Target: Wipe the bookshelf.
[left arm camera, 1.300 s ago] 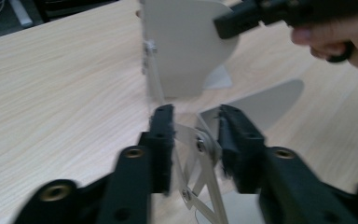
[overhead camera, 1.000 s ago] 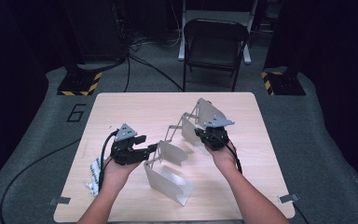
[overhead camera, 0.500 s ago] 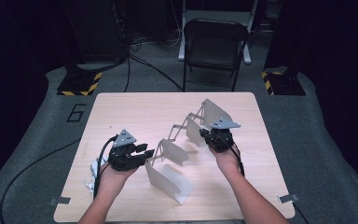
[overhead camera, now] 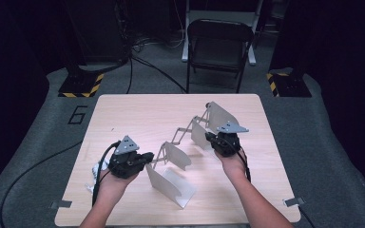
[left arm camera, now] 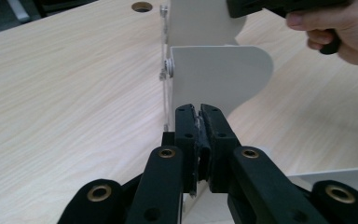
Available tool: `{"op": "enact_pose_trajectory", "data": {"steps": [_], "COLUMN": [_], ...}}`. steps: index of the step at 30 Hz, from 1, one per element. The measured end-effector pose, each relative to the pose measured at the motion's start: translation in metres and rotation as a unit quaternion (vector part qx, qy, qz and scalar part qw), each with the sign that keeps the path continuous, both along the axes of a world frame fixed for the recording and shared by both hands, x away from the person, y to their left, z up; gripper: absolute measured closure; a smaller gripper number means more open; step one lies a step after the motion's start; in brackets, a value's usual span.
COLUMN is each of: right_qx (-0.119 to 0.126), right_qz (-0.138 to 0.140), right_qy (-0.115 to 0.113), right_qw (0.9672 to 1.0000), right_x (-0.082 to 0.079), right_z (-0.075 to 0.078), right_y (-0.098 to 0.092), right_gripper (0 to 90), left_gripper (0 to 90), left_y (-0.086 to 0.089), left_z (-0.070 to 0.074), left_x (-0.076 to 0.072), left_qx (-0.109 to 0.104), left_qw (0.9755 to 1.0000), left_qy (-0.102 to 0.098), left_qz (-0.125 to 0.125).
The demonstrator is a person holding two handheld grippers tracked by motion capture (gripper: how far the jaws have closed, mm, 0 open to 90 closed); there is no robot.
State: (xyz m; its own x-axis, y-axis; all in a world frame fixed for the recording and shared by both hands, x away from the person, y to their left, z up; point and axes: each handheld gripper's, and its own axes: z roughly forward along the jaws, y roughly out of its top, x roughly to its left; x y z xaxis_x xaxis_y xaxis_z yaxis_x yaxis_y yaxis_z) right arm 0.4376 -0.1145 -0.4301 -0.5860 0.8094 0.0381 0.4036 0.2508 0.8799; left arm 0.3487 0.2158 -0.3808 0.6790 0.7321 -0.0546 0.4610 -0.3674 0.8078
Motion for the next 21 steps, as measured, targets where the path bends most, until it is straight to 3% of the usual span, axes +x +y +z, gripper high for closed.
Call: {"op": "enact_pose_trajectory", "data": {"steps": [6,13,21], "right_qx": [0.011,0.041,0.047], "right_qz": [-0.012,-0.027,-0.046], "right_qy": [0.002,0.009,-0.001], "right_qw": [0.9999,0.9987,0.9978], "right_x": [-0.008,-0.027,-0.055], "right_z": [-0.001,-0.005,-0.008], "right_y": [-0.009,-0.024,-0.027], "right_gripper": [87.4,87.3,87.0], "left_gripper": [88.5,87.5,84.3], "left_y": [0.007,0.022,0.025], "left_z": [0.000,-0.001,-0.001], "left_x": [0.014,0.039,0.054], "left_qx": [0.014,-0.008,-0.001], "left_qw": [0.9998,0.9998,0.9998], "left_qy": [-0.006,-0.003,-0.007], "left_qz": [0.009,0.020,0.016]}}
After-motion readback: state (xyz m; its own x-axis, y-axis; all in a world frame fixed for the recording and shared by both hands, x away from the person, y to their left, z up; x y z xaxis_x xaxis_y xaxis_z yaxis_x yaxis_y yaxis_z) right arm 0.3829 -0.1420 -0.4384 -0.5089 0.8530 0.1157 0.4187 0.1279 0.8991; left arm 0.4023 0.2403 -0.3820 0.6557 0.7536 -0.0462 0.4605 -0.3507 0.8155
